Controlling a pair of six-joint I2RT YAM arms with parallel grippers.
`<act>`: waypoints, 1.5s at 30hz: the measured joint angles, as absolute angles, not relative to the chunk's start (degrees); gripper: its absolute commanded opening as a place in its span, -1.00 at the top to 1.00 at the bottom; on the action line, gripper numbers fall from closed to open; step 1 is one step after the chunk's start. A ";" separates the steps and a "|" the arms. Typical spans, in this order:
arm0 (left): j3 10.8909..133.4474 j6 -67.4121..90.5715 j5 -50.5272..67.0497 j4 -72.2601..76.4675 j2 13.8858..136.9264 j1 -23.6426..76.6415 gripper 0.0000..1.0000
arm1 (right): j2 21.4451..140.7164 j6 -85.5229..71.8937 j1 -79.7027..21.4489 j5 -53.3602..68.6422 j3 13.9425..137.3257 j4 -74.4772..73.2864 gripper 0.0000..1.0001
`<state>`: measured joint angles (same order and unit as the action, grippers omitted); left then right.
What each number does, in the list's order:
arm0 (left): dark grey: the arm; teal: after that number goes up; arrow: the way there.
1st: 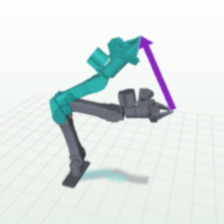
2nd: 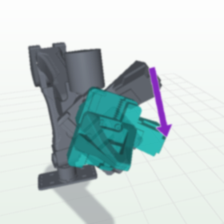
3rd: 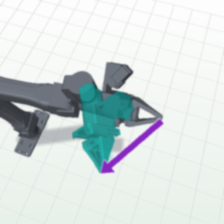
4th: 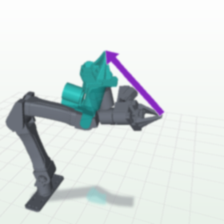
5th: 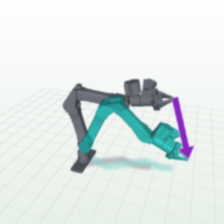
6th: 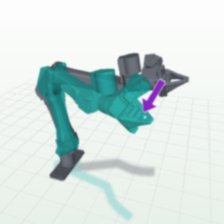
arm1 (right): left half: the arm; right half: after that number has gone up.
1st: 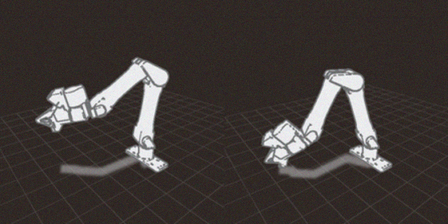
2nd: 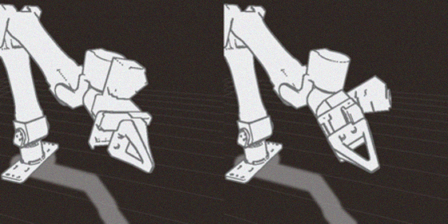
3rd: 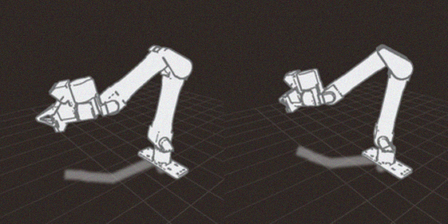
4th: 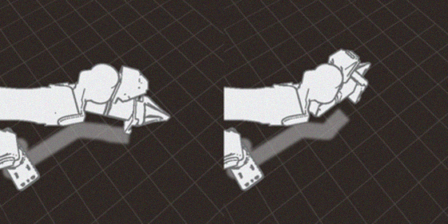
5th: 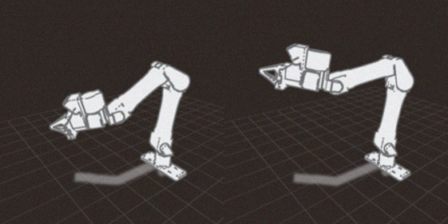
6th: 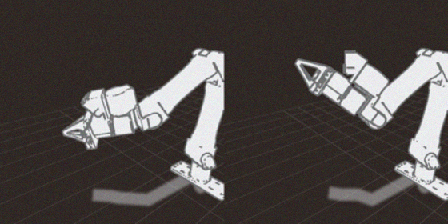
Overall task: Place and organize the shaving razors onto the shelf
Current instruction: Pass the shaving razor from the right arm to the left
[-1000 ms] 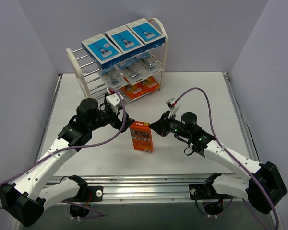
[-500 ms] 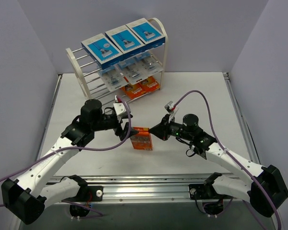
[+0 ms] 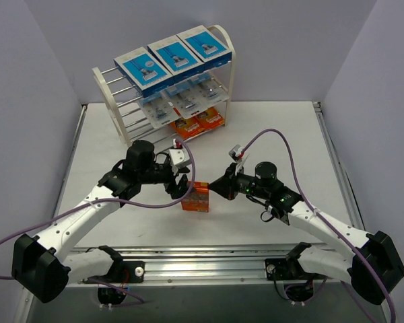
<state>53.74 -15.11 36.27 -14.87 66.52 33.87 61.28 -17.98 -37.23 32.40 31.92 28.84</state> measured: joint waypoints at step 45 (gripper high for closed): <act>53.30 -12.53 -18.09 -12.47 71.05 51.18 0.95 | 57.56 -53.39 -37.30 5.08 19.70 26.83 -0.39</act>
<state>53.30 -12.53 -18.09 -12.47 71.05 51.18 57.56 -53.39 -37.30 5.08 19.70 26.83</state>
